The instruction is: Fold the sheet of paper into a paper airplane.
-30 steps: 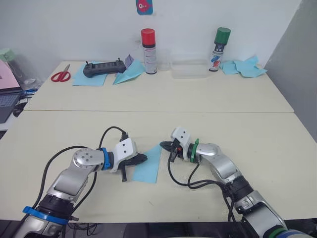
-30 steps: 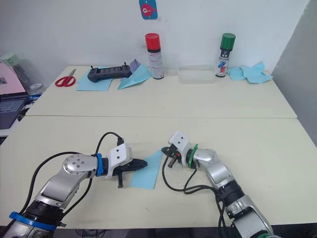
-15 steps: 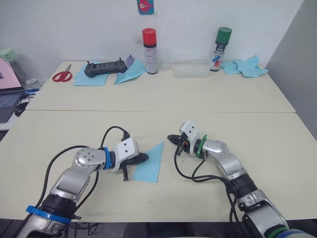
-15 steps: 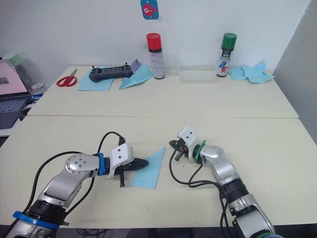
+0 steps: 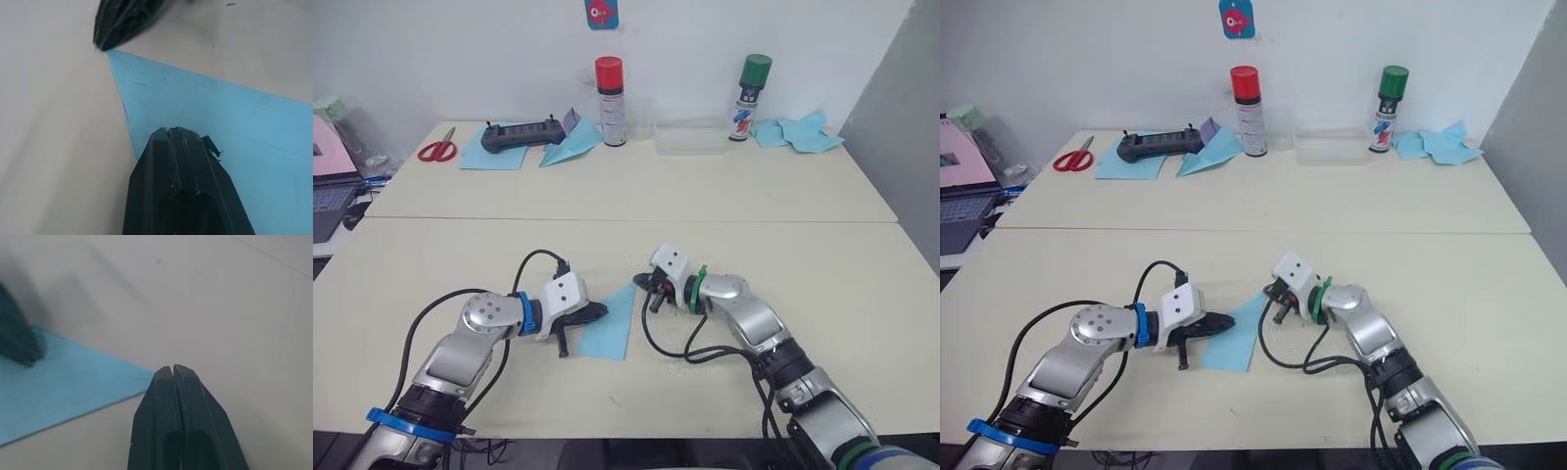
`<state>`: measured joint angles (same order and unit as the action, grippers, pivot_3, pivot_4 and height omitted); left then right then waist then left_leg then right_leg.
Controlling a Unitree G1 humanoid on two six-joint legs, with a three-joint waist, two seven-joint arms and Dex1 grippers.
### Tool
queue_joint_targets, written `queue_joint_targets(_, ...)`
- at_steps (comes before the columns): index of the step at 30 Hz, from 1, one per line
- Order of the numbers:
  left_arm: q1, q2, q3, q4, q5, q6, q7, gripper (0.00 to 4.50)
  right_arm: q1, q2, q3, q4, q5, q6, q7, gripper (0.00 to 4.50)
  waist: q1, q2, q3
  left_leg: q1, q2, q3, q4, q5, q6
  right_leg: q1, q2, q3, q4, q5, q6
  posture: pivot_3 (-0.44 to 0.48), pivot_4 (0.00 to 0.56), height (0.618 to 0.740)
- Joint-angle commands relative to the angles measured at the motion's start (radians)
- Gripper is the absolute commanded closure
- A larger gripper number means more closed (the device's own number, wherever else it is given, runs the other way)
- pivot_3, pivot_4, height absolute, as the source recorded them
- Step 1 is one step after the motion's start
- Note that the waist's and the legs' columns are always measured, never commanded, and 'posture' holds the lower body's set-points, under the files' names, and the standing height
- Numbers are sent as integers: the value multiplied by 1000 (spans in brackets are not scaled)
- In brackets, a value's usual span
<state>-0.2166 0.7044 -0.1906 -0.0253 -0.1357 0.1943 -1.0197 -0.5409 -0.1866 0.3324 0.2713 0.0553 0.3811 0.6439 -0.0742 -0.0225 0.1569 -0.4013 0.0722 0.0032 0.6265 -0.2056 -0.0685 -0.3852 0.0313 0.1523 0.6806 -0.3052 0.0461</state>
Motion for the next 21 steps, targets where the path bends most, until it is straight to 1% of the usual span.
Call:
queue_joint_targets(1,15,-6,-35,38,42,33,13,4475,-3,-4,-61,38,-10,0,-65,4461,0,0,0,0,0,0,0,0,0,0,0,0,0,0,0,0,150,740)
queue_joint_targets(3,13,-7,-36,39,42,33,13,4475,8,5,-71,3,12,-45,-45,4461,0,0,0,0,0,-1,0,0,0,0,0,0,0,0,0,0,150,740)
queue_joint_targets(6,11,-7,-36,42,42,34,12,4475,55,18,-55,-124,94,-52,65,4461,0,0,0,-1,-1,-1,0,0,0,0,-1,0,0,0,0,0,150,740)
queue_joint_targets(10,12,-3,-40,41,47,33,5,4475,115,-7,18,-260,141,75,166,4461,-1,1,1,-1,-1,-1,-2,0,0,-1,-1,0,0,-1,1,0,150,740)
queue_joint_targets(16,22,2,-41,25,44,41,3,4475,147,-117,184,-286,61,160,256,4461,-2,0,1,-1,-3,0,-2,0,0,-2,-4,0,0,-2,1,0,150,740)
queue_joint_targets(21,36,7,-38,9,43,49,4,4475,148,-157,238,-327,83,257,319,4461,-3,-2,0,0,-6,-1,-4,0,0,-2,-7,0,-1,-4,1,0,150,740)
